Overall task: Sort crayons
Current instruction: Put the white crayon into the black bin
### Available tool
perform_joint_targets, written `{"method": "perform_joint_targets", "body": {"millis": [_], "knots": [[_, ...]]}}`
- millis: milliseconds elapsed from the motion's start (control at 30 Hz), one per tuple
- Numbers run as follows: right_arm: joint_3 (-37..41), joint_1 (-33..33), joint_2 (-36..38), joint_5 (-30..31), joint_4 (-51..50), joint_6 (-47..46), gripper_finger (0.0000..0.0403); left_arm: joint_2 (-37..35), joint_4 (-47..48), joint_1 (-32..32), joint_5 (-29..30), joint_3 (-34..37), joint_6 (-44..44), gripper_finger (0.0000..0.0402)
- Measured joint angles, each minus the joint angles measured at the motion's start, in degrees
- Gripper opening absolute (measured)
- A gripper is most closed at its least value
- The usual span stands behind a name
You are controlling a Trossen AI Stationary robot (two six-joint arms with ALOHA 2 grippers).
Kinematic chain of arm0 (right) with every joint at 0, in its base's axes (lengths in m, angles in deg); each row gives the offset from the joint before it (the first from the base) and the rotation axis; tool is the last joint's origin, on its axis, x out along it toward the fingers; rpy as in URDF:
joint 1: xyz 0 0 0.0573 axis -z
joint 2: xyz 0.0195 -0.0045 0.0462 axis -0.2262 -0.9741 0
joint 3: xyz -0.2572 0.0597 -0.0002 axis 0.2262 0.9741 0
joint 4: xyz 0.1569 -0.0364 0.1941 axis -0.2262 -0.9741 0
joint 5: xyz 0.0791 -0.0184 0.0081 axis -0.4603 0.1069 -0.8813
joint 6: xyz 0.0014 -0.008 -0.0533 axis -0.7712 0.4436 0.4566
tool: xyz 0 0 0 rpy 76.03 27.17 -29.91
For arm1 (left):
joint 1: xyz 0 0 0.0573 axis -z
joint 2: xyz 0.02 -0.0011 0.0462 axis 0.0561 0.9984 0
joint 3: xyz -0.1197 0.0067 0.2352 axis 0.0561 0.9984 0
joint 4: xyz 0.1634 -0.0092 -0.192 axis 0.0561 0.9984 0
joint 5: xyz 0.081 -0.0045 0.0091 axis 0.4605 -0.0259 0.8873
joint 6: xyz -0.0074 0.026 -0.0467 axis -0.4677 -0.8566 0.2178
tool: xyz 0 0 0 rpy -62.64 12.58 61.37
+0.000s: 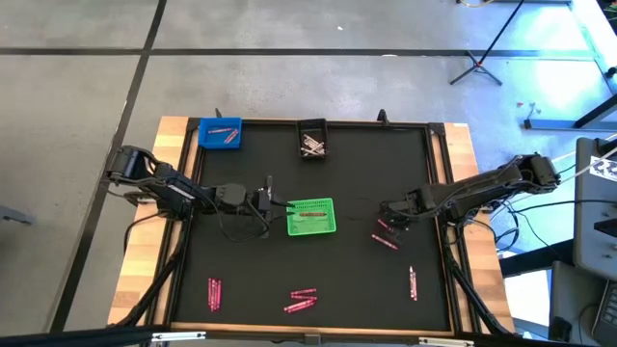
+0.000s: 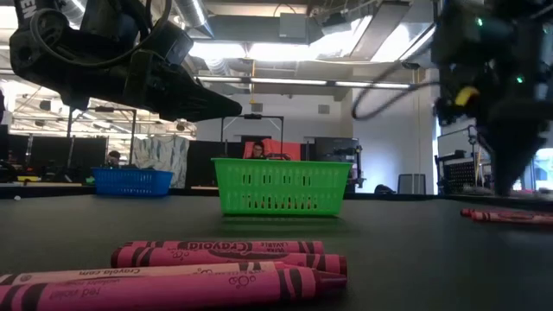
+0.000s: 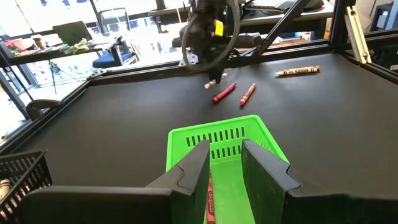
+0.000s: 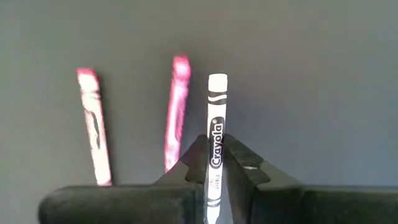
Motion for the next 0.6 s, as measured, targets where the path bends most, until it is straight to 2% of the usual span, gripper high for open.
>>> {"method": "perform_joint_targets", "body": {"millis": [67,200,400,600], "knots": [[-2.1,0.1,0.0,2.0,0.2,2.3,0.003,0.0,0.0,0.0,0.0,0.0,0.0,0.0086],[-4.9,1.2,0.0,7.3,8.0,8.4,0.0023,0.0,0.0,0.0,0.0,0.0,0.0,0.0086],[-5.2,5.2,0.0,12.2,27.8,21.8,0.0027,0.0,0.0,0.0,0.0,0.0,0.0,0.0086],[-5.3,11.3,0.0,14.6,41.7,29.2,0.003,0.0,0.0,0.0,0.0,0.0,0.0,0.0086]]}}
